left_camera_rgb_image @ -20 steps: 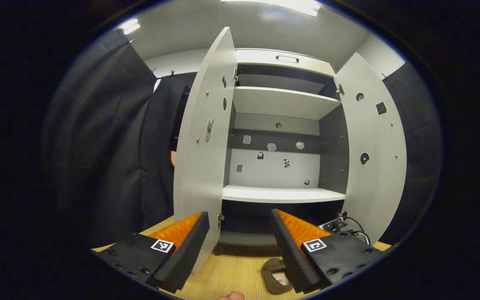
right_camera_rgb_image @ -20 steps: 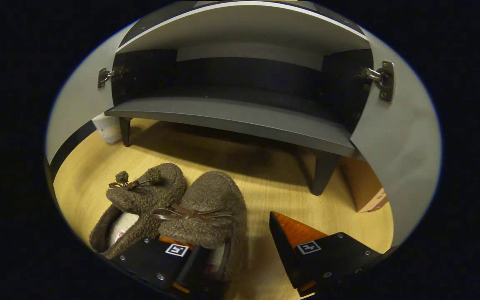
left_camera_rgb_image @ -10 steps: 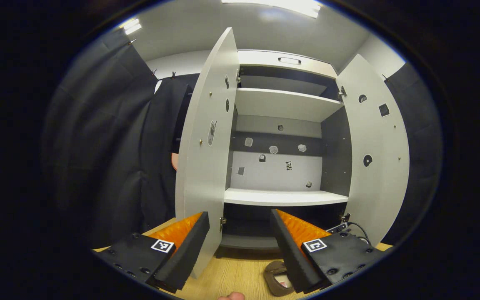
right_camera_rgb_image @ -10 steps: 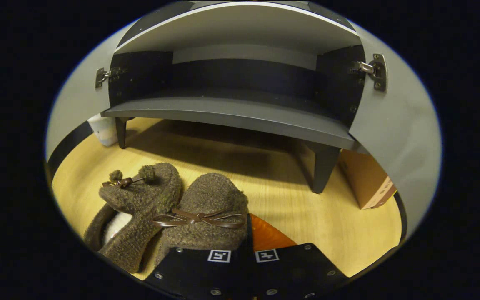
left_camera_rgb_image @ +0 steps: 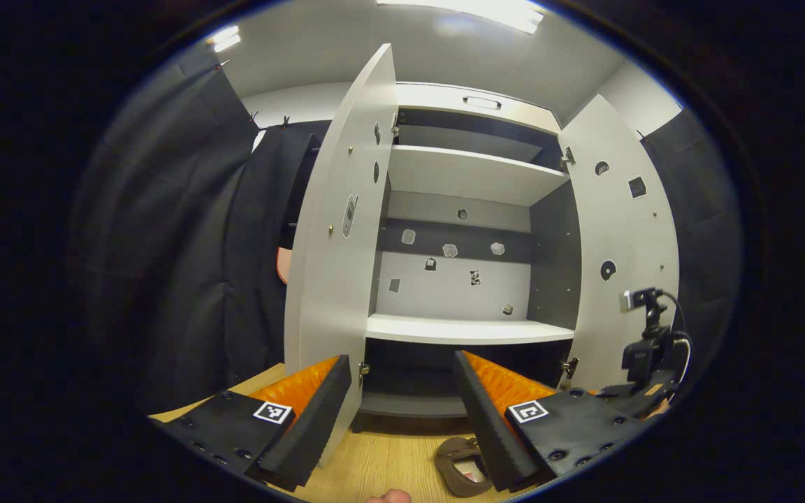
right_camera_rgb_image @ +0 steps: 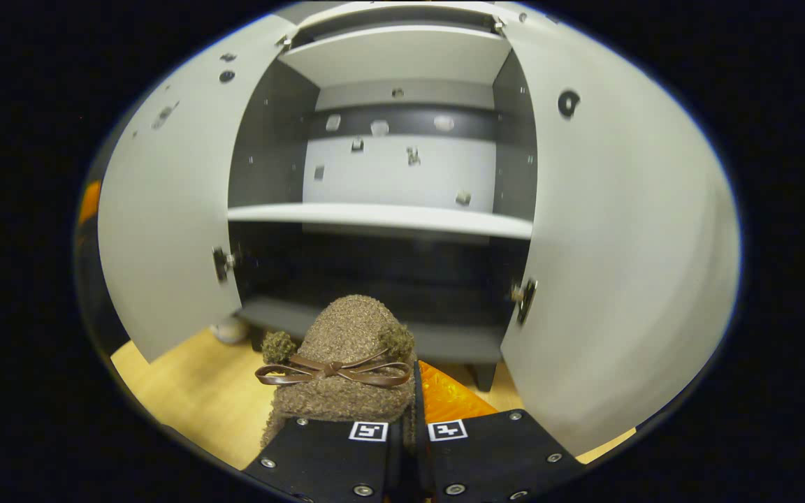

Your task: Grab one shoe with the right hand and put it into the shoe cabinet, grab the other shoe with the left hand and put it into the shoe cabinet; then close the right door with the right hand and the left door with the left hand.

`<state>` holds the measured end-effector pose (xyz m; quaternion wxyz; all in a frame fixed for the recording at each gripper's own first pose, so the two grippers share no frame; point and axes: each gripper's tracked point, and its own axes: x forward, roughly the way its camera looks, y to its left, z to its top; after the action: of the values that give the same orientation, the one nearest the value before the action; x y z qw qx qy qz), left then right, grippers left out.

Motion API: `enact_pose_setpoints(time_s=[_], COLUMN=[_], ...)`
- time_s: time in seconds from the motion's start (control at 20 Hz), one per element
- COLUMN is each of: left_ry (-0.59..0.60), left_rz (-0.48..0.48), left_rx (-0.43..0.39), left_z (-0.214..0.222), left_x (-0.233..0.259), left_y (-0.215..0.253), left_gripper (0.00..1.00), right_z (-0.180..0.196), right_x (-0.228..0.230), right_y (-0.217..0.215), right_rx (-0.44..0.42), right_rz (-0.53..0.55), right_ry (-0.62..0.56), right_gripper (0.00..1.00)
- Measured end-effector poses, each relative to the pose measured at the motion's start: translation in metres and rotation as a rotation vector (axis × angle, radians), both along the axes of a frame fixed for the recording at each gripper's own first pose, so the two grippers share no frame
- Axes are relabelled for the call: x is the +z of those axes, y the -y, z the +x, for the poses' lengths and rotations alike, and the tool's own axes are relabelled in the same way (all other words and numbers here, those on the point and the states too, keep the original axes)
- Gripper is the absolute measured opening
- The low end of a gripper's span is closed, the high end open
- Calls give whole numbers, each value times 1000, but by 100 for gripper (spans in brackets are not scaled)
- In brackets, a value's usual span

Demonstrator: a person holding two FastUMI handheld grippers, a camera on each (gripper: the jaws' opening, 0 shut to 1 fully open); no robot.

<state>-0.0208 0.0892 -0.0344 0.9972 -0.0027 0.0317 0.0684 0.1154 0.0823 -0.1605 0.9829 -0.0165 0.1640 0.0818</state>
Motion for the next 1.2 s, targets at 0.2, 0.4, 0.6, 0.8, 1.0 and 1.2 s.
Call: enact_pose_setpoints(time_s=[0.2, 0.4, 0.6, 0.8, 1.0, 1.2], left_ry=[-6, -30, -46, -65, -66, -76], left_rz=[6, -11, 44, 54, 46, 79], left_rx=[-19, -2, 44, 62, 75, 59], left_z=[4, -2, 0, 1, 0, 3], left_x=[-5, -16, -21, -29, -33, -36], left_y=[1, -6, -27, -35, -37, -32], left_gripper=[96, 96, 96, 96, 96, 96], right_z=[81, 178, 256, 307, 306, 295], right_x=[77, 101, 89, 70, 36, 49], right_y=[-3, 13, 12, 16, 21, 28], right_rx=[-38, -132, -180, -216, -227, -204], right_rz=[58, 4, 9, -28, -55, -47], right_ry=[108, 83, -64, -154, -278, -276], right_gripper=[7, 7, 7, 10, 19, 49])
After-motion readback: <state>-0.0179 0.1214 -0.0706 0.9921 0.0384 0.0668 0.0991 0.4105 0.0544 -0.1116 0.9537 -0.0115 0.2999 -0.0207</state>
